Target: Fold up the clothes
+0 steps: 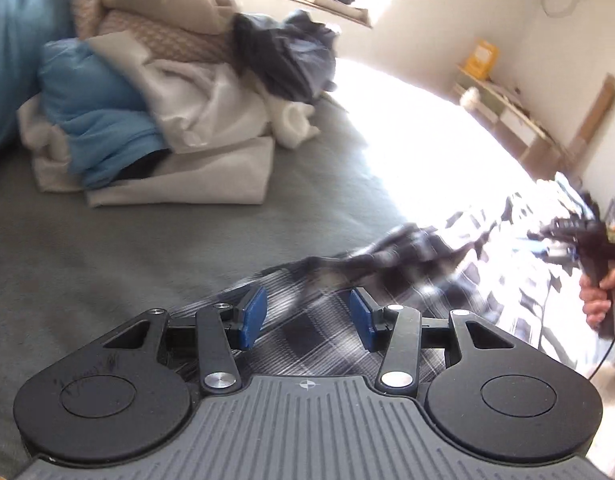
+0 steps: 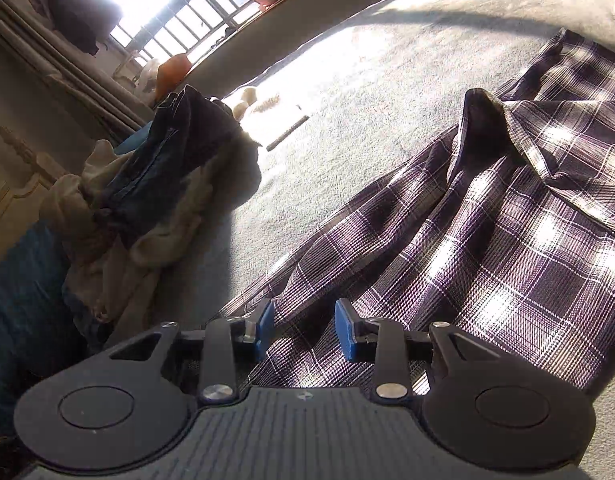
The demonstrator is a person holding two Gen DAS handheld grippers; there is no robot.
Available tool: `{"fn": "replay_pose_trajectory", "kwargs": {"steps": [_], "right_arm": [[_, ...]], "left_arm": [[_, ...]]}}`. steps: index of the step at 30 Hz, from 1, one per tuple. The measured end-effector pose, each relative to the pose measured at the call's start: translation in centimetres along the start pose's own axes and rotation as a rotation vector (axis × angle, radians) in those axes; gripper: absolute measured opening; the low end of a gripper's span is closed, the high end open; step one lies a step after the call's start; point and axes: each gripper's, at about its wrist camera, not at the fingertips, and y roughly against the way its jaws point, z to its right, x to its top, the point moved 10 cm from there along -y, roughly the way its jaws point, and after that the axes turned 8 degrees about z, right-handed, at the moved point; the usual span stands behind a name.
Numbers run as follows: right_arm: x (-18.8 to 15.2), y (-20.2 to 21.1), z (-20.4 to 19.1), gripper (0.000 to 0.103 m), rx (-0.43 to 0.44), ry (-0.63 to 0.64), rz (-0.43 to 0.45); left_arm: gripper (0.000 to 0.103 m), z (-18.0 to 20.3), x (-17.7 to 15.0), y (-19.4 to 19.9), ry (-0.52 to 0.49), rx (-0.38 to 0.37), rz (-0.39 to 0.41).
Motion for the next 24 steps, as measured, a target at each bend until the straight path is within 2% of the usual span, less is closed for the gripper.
{"fn": "replay_pose_trajectory", "kwargs": {"steps": [1, 3, 6, 11, 14, 19, 24], "right_arm": [[-0.4, -0.5, 0.0, 0.023, 0.009, -0.011, -0.021], [-1.1, -1.5, -0.3, 0.021, 0.024, -0.018, -0.057], [-2.0, -3.0, -1.4, 0.017, 0.015, 0.055, -0.092], [-3.7, -5.5, -2.7, 0.015, -0.037, 0.204, -0.151], [-2.8, -6.4, -2.8, 0.014, -0.053, 0.215, -0.106], [1.1, -7.2, -2.5, 0.014, -0.045, 0.153, 0.051], [1.2, -6.2, -3.3, 0.015, 0.021, 0.152, 0.046]], "left_arm": [[0.046, 1.4, 0.0, -0.8, -0.048, -0.017, -0.012], [0.046, 3.0, -0.5, -2.0, -0.088, -0.039, -0.005], [0.046, 4.8, -1.3, -3.8, -0.121, -0.056, 0.018], [0.046, 4.7, -2.2, -6.9, -0.063, -0.025, 0.059], [0.046, 3.9, -2.6, -8.1, -0.002, -0.011, 0.052], [0.046, 3.2, -2.7, -8.2, 0.031, -0.042, 0.059], [0.046, 3.8, -1.5, -7.6, 0.019, -0.101, 0.098]]}}
